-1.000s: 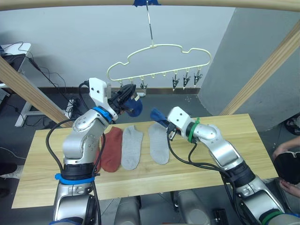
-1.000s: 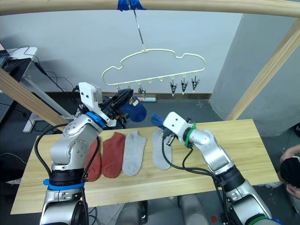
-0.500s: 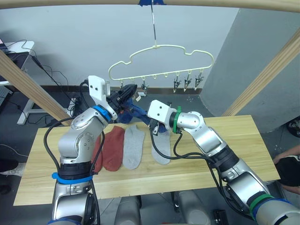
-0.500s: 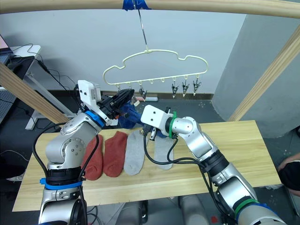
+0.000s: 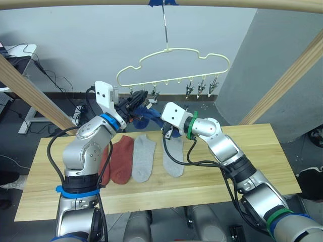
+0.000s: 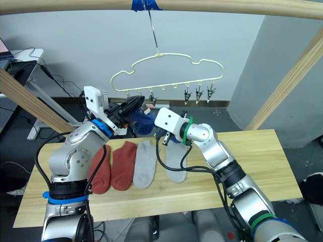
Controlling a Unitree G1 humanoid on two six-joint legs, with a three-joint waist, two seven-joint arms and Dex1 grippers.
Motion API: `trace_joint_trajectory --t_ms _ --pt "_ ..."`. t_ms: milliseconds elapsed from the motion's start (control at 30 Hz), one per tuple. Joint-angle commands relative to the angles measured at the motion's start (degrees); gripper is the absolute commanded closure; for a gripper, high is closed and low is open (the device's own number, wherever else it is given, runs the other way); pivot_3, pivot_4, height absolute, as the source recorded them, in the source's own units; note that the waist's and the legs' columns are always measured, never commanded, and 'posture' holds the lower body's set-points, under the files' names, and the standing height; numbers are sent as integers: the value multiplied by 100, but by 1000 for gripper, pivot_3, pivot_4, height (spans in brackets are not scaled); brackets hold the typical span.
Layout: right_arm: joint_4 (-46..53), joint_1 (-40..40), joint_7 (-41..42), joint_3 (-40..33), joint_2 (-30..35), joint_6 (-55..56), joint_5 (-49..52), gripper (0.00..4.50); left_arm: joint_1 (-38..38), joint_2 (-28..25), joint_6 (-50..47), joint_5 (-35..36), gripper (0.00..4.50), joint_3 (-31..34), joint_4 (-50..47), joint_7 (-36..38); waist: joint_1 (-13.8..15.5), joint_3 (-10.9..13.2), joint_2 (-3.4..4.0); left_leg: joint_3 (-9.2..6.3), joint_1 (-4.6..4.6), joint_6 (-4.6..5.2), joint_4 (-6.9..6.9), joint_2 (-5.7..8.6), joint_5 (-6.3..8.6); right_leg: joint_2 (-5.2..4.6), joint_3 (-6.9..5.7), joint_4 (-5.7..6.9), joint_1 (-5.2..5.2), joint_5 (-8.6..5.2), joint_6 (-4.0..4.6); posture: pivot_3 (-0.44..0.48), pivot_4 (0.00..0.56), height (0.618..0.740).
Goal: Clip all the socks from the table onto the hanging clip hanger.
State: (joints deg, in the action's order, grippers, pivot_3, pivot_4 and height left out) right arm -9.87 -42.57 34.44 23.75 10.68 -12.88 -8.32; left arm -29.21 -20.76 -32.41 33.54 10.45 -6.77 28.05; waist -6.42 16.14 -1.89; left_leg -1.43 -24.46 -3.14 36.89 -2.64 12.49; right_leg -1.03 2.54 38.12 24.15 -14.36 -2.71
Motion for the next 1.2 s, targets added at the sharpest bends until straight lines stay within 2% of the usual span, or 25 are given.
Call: trace_joint_trajectory --t_ms 33,200,533,700,800,933,1000,1200 --pt "210 -102 -55 -167 -100 121 59 4474 -29 -25 11 69 4500 26 -272 14 0 0 0 0 0 0 0 0 0 0 0 0 0 0 0 -190 272 740" --pt "209 -118 -62 -212 -186 92 110 4474 24 15 -44 122 4500 109 -264 -82 0 0 0 0 0 0 0 0 0 0 0 0 0 0 0 -190 272 740" --pt "77 -174 -128 -247 -346 102 87 4500 174 -100 -223 253 1303 150 -389 18 -2 0 0 -1 0 0 0 -1 0 0 0 1 1 0 0 -182 267 740" --pt "48 -168 40 -196 -417 18 166 4500 252 -166 -189 194 1303 144 -446 31 -2 0 0 0 0 0 0 -1 0 0 0 1 0 0 0 -180 266 740" --pt "99 -101 158 -127 -416 -63 144 3756 295 -218 -59 52 1270 99 -455 38 -1 0 0 -1 0 0 0 -1 0 0 -1 1 1 0 0 -178 267 740" --pt "247 21 278 -28 -258 -129 22 2371 350 -229 158 -138 1270 18 -495 63 1 0 0 0 0 0 0 -1 0 0 -1 1 1 0 0 -177 267 740" --pt "452 147 345 -44 -115 -191 36 2371 373 -180 389 -356 1270 -11 -474 -59 13 0 0 0 0 0 -1 0 0 -1 -1 0 0 0 0 -175 266 740" --pt "1856 958 746 -461 753 -660 364 2371 666 180 1486 -1267 1270 -422 -579 -432 84 0 0 3 -2 0 0 4 0 -6 2 -4 0 0 0 -180 271 740"
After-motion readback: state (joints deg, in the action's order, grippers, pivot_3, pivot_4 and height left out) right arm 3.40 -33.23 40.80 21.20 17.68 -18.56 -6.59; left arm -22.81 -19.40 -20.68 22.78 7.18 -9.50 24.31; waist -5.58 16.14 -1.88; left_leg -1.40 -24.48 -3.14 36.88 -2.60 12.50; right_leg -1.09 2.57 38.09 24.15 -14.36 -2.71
